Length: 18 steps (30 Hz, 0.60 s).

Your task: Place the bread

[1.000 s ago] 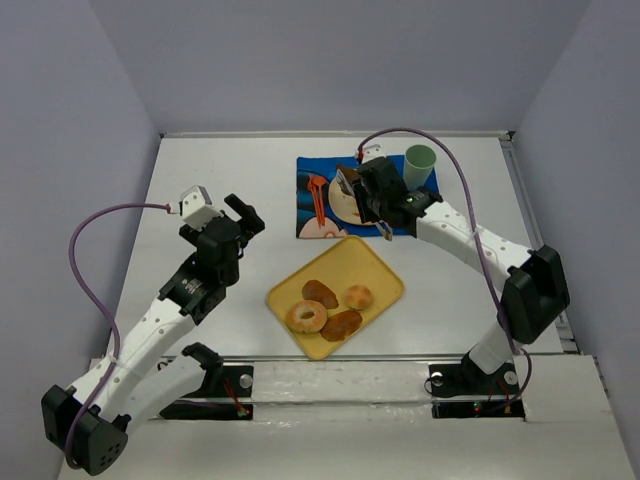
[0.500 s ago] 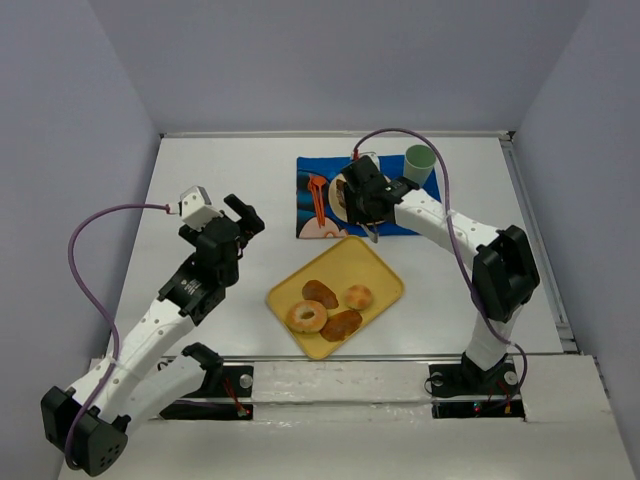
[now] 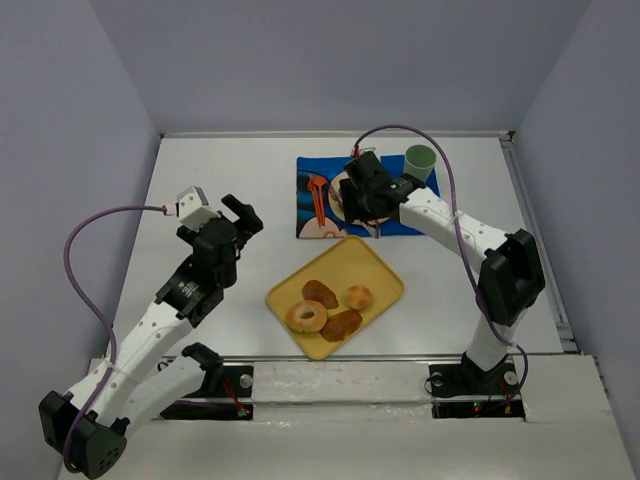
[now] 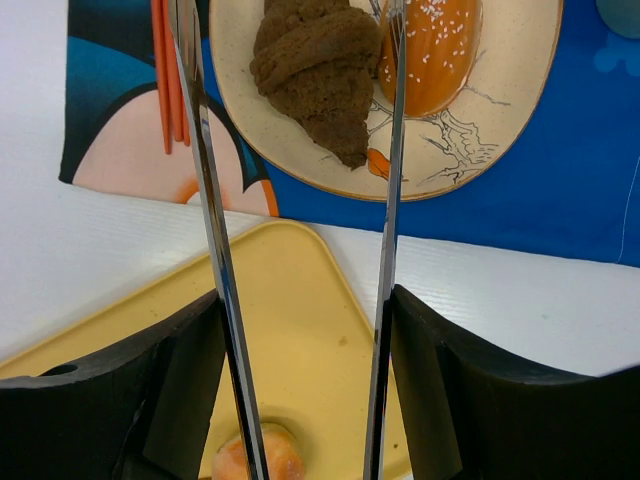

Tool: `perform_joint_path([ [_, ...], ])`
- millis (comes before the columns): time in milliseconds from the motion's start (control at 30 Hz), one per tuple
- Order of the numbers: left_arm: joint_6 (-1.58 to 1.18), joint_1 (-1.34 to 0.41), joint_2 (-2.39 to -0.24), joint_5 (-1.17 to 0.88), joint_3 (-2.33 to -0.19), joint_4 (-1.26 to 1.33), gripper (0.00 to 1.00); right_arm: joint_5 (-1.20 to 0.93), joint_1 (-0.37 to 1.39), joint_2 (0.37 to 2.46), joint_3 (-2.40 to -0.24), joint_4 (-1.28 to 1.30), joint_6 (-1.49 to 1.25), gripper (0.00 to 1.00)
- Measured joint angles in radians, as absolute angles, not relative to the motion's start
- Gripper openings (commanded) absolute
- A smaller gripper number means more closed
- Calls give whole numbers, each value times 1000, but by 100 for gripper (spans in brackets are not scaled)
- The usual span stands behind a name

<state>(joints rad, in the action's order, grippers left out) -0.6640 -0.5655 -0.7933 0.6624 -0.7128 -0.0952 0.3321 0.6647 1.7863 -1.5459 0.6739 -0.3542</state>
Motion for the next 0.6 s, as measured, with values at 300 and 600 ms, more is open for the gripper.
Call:
perform_joint_path([
  [300,-664,-566,-793,662,-712,-95,99,315,665,1667,-1535,657,-324,64],
  [600,-664,-565,-798,657,-712,-95,99,358,664,1393,-1318,590,-351,63],
])
